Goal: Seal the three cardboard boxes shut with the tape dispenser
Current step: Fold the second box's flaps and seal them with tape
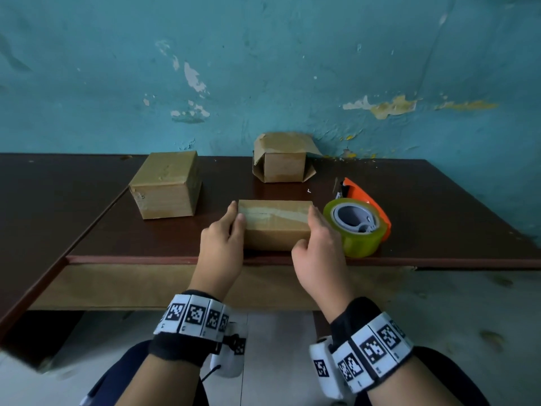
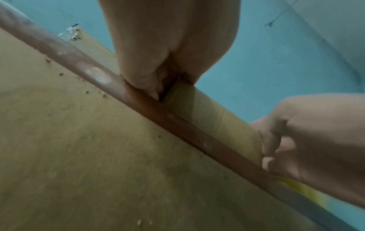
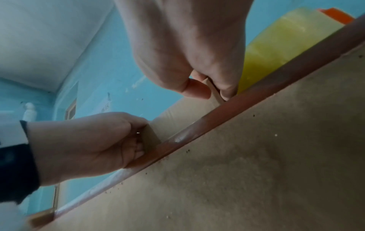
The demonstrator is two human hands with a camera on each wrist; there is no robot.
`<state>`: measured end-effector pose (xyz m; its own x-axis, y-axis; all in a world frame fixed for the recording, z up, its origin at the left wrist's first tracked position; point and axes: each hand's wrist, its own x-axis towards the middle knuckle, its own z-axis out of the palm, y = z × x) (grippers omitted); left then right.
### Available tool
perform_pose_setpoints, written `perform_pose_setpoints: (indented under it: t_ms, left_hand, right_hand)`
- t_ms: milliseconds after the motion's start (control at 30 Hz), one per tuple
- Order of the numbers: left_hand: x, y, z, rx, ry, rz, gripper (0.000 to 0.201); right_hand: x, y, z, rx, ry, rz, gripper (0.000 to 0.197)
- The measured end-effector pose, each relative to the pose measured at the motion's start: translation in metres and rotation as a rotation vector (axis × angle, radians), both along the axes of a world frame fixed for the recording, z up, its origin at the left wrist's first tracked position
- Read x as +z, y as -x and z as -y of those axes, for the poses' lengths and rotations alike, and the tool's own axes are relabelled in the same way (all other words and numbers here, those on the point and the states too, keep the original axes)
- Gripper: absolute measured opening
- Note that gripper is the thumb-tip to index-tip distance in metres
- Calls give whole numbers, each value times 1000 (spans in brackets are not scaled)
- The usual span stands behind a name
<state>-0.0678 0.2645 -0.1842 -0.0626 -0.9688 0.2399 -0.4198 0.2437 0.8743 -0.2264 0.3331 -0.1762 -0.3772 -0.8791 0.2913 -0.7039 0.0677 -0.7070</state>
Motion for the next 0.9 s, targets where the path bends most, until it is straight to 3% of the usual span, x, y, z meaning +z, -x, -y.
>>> perform_pose_setpoints:
  t_ms: [167,300,467,567,633,767,900]
  left_hand:
    - [6,-7,2,-19,-70,-92,44]
    - [6,-13,7,-50,-185,-290,42]
    - [7,-12,8,-20,-248,-442,36]
    - [6,-9,7,18,-263,-499,21]
    - [6,-6,5,42,-286,-521,13]
    - [4,-3,4,27,-291,-540,18]
    - [9,-9,7,-10,-347,-433,34]
  right_hand:
    - [1,8,-1,-14,-33,147,72]
    - [5,15,-1,37,-36,289,71]
    - [5,13,-2,52,-48,273,76]
    - [3,17,-2,68,-30,335,77]
    - [1,18,-4,72,-5,363,76]
    - [-4,16,-4,69,17,396,76]
    - [-4,21,-1,84,10,419,76]
